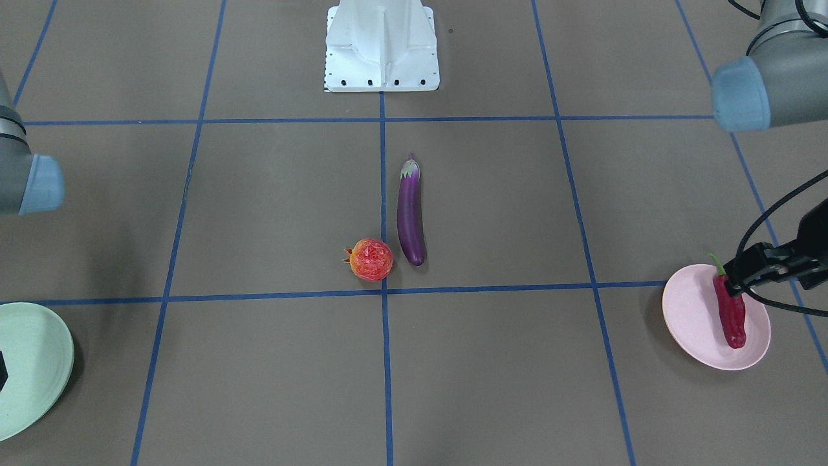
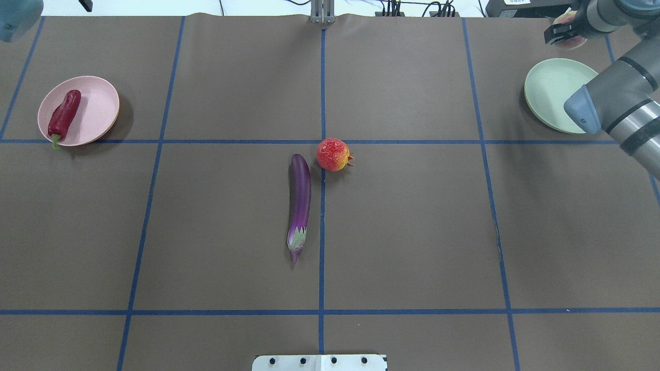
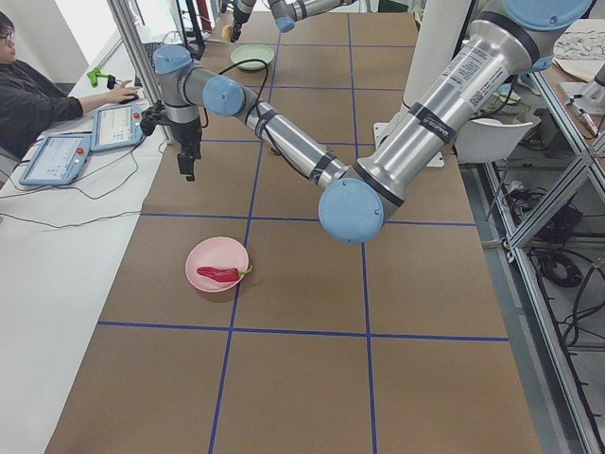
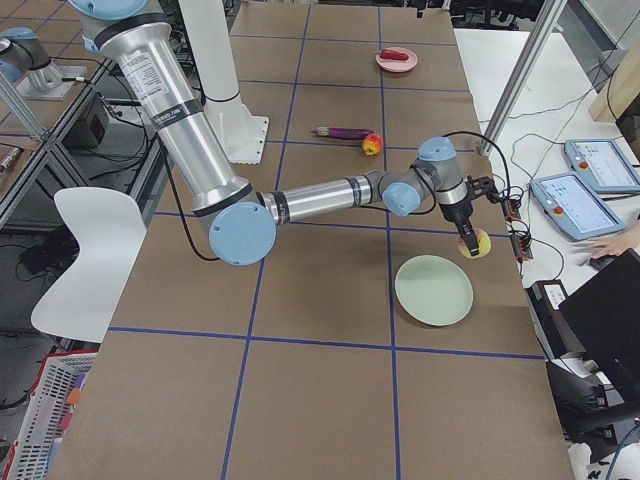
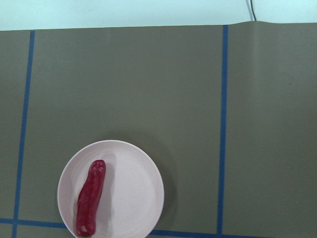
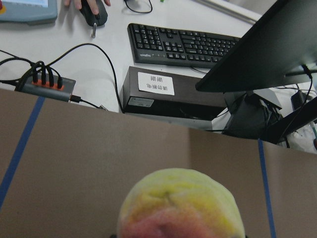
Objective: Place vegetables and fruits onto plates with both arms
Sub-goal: 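Release chili with left gripper while right gripper sets peach on green plate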
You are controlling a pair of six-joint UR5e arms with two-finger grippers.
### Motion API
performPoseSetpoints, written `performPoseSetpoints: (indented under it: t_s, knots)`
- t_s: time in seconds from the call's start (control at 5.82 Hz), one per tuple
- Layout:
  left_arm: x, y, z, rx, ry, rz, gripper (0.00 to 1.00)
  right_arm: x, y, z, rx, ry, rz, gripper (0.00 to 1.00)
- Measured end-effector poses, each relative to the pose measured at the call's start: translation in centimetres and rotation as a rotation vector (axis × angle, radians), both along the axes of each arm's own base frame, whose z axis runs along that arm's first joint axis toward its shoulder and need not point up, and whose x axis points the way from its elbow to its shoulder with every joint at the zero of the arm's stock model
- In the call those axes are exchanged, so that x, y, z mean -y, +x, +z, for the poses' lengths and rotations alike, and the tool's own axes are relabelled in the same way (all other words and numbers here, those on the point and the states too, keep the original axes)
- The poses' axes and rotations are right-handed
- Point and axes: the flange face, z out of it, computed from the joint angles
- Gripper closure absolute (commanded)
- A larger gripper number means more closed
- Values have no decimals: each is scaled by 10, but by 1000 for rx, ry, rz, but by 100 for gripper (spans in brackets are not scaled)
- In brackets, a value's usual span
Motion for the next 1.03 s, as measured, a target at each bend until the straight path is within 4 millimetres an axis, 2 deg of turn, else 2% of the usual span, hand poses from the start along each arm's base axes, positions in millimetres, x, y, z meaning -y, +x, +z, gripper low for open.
performPoseSetpoints:
  t_s: [0.17, 0.34, 0.52, 0.69, 0.86, 1.03]
  knots:
    - [-13, 13, -29, -69, -17, -5, 0, -7, -9, 23, 56, -75, -59, 100]
    - [-31, 35, -54, -116, -32, -6, 0, -13, -15, 37, 106, -140, -106, 100]
    - [-52, 64, -78, -147, -37, 5, 0, -17, -21, 43, 134, -191, -135, 100]
    - [-75, 101, -101, -170, -25, 50, 0, -18, -28, 48, 141, -228, -149, 100]
    - [-99, 142, -122, -184, -27, 88, 0, -20, -33, 54, 146, -254, -158, 11]
    - [-119, 176, -136, -182, -42, 97, 0, -21, -36, 56, 155, -272, -159, 2]
